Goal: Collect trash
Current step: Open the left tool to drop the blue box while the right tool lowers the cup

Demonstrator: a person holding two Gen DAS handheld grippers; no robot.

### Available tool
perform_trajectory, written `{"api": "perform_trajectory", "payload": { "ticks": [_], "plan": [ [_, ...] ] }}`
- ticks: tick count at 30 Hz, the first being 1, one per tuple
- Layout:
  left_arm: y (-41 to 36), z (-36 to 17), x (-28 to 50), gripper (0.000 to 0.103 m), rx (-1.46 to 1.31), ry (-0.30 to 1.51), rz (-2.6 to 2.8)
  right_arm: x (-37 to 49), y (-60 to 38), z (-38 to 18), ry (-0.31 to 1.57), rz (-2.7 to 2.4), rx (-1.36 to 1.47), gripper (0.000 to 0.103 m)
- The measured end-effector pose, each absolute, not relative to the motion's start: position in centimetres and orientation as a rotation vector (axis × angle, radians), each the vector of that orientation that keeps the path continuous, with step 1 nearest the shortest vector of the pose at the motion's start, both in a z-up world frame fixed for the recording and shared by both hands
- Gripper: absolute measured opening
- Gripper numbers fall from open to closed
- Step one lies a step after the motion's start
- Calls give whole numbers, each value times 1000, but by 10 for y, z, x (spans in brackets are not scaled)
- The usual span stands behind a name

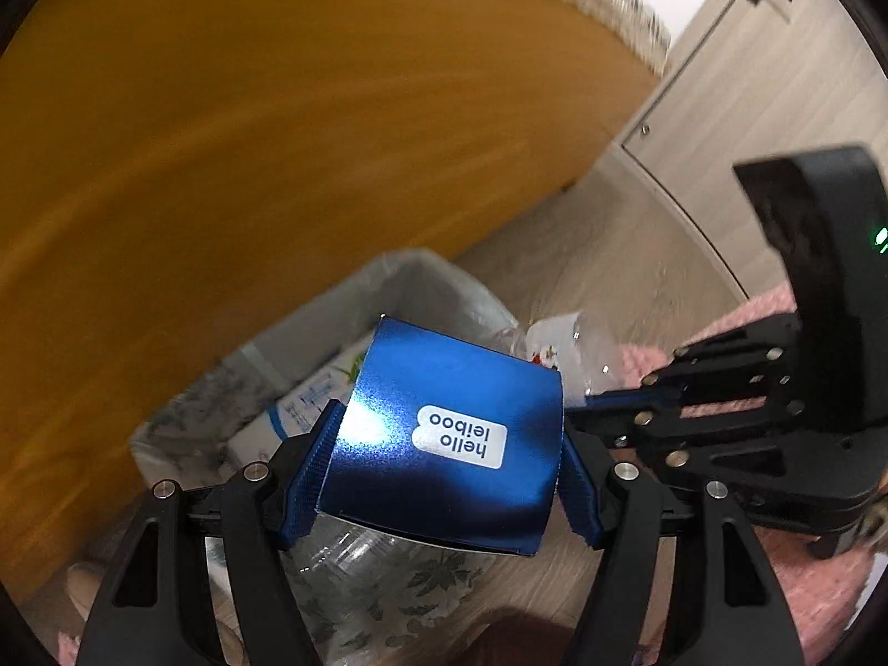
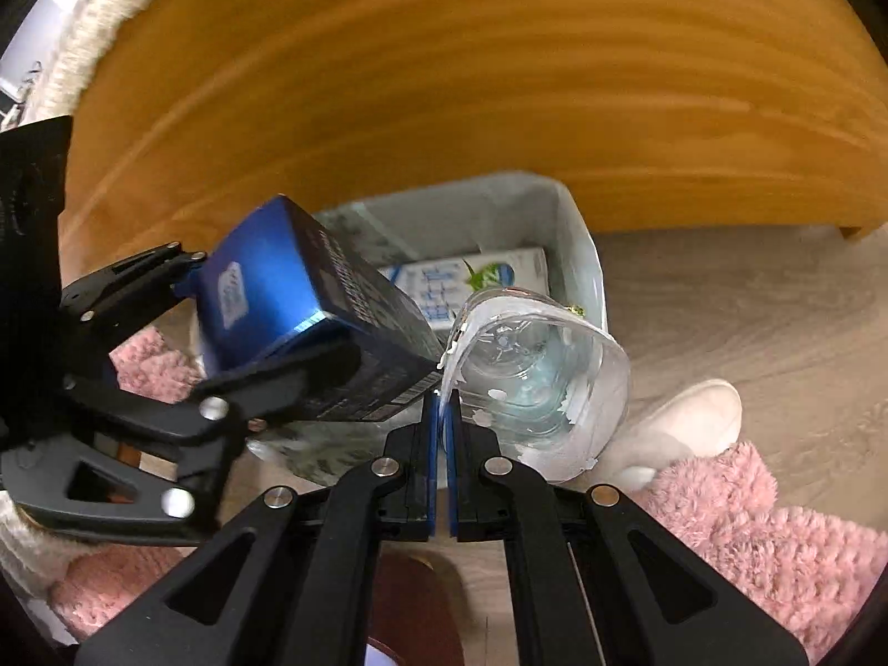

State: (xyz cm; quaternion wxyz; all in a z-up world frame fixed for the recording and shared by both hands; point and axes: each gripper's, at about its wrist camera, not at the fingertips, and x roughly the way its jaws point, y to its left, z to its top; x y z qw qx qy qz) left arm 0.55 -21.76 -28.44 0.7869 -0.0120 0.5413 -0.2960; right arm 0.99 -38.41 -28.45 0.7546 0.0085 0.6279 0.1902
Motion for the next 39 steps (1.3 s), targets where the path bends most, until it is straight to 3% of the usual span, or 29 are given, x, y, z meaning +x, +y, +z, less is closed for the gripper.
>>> {"api": "perform_trajectory", "payload": {
  "ticks": [5, 17, 32, 39],
  "plan": [
    [-231, -317, 11, 67, 20, 1212, -721, 21, -385, -308, 1451, 416, -33, 3],
    [-233, -311, 14, 66, -17, 1162, -864, 43, -382, -318, 1511, 398, -33, 3],
    [-241, -373, 10, 66, 93, 1314, -843, 54, -367, -353, 1633, 388, -36, 3],
    [-234, -373, 13, 78, 10, 1383, -850, 57, -362, -360, 1646, 387, -54, 3]
  ]
}}
